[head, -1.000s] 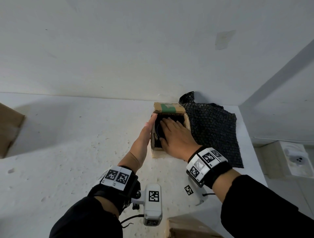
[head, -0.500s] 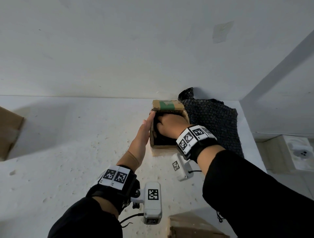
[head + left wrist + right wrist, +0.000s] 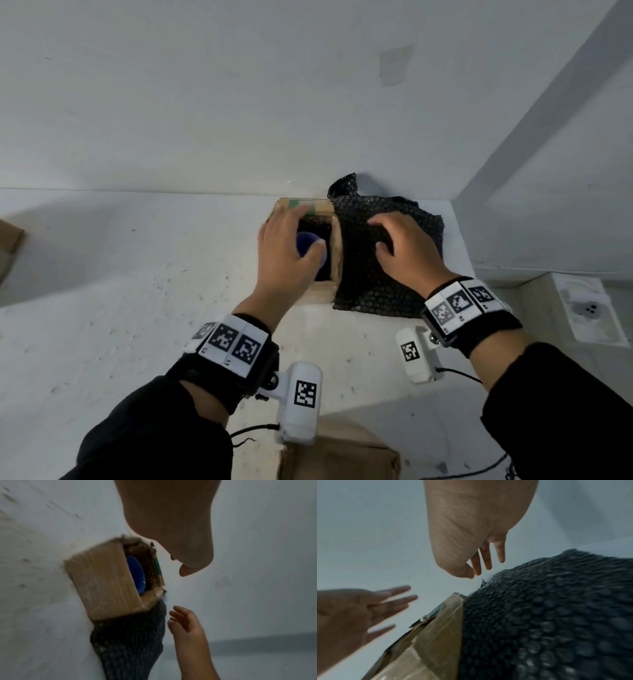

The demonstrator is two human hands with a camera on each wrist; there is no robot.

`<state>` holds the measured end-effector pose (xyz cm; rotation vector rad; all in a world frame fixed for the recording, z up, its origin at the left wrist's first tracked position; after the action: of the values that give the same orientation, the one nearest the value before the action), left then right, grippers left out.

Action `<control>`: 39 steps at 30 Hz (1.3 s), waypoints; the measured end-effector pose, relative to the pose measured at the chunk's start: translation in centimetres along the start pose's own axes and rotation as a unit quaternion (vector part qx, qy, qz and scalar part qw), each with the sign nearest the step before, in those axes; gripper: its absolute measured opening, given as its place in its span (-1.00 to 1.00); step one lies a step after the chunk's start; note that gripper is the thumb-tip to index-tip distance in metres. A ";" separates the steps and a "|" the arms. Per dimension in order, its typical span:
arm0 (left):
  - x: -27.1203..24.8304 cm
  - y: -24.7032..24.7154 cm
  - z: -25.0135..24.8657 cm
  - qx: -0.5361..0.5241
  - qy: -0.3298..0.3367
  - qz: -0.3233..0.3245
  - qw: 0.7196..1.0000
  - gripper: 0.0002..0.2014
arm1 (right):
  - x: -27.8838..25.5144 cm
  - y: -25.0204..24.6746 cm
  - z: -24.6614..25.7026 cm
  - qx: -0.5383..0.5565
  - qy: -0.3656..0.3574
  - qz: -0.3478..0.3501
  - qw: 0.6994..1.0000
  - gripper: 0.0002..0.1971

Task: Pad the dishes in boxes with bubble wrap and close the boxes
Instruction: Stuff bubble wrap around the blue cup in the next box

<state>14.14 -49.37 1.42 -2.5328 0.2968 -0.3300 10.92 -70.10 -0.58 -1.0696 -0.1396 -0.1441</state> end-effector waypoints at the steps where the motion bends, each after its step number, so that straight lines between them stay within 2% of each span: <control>1: -0.1 0.8 -1.7 0.010 0.043 0.006 0.999 -0.51 | -0.6 -0.1 -1.3 -0.004 0.030 0.019 0.999 -0.55; 3: -0.7 3.1 -4.4 0.022 0.097 0.065 0.993 -0.49 | -1.9 0.2 -3.4 -0.021 0.069 0.073 0.995 -0.34; 5: -1.2 5.9 -5.5 0.051 0.119 0.147 0.981 -0.42 | -3.2 0.8 -5.1 -0.043 0.095 0.130 0.986 -0.07; 7: -1.5 8.6 -5.7 0.088 0.119 0.199 0.969 -0.34 | -4.4 1.7 -6.6 -0.050 0.131 0.175 0.974 0.14; 9: -1.5 10.9 -5.0 0.136 0.077 0.227 0.961 -0.27 | -5.6 2.8 -7.6 -0.064 0.144 0.210 0.965 0.25; 11: -1.6 12.7 -3.5 0.193 0.000 0.263 0.945 -0.19 | -6.2 3.6 -8.1 -0.101 0.132 0.209 0.964 0.23; 12: -1.8 13.3 -2.7 0.216 -0.032 0.279 0.935 -0.15 | -6.3 3.8 -8.2 -0.114 0.118 0.186 0.969 0.15; 16: -2.5 14.8 -0.9 0.270 -0.065 0.292 0.915 -0.07 | -6.3 3.7 -8.8 -0.059 0.051 0.060 0.995 -0.31; 19: -2.4 15.0 -0.8 0.290 -0.067 0.285 0.911 0.01 | -6.6 2.8 -9.1 -0.011 0.046 0.008 0.999 -0.62; 21: -2.1 14.9 -1.3 0.288 -0.059 0.264 0.919 0.04 | -6.7 2.1 -9.0 0.009 0.023 -0.025 0.999 -0.78; 24: -1.5 14.5 -2.3 0.282 -0.041 0.229 0.931 0.03 | -6.5 0.8 -8.8 0.014 -0.009 -0.068 0.998 -0.73; 29: -0.9 13.6 -4.7 0.245 0.023 0.189 0.951 -0.12 | -5.3 -2.3 -7.3 -0.022 -0.045 -0.142 0.989 -0.68; 31: -0.6 13.0 -5.7 0.215 0.054 0.156 0.962 -0.24 | -4.5 -3.8 -6.2 -0.038 -0.047 -0.169 0.984 -0.68; 35: 0.3 10.9 -8.1 0.113 0.112 0.044 0.986 -0.57 | -2.5 -6.4 -3.5 -0.021 -0.056 -0.195 0.979 -0.66; 37: 0.8 9.0 -9.2 0.024 0.082 -0.006 0.996 -0.73 | -1.5 -7.3 -1.9 0.020 -0.070 -0.168 0.983 -0.63; 39: 1.5 7.0 -9.9 -0.076 0.020 -0.023 0.997 -0.78 | -0.7 -7.9 -0.2 0.099 -0.082 -0.131 0.983 -0.63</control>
<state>11.62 -60.48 5.79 -2.6894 0.2885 -0.3898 8.82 -74.01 5.97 -0.8607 -0.4351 -0.2734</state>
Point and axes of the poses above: each hand's wrist, its own x-axis towards the middle knuckle, its own y-axis out of the palm, z = x × y, the point moved 3 cm from there along x, towards the middle knuckle
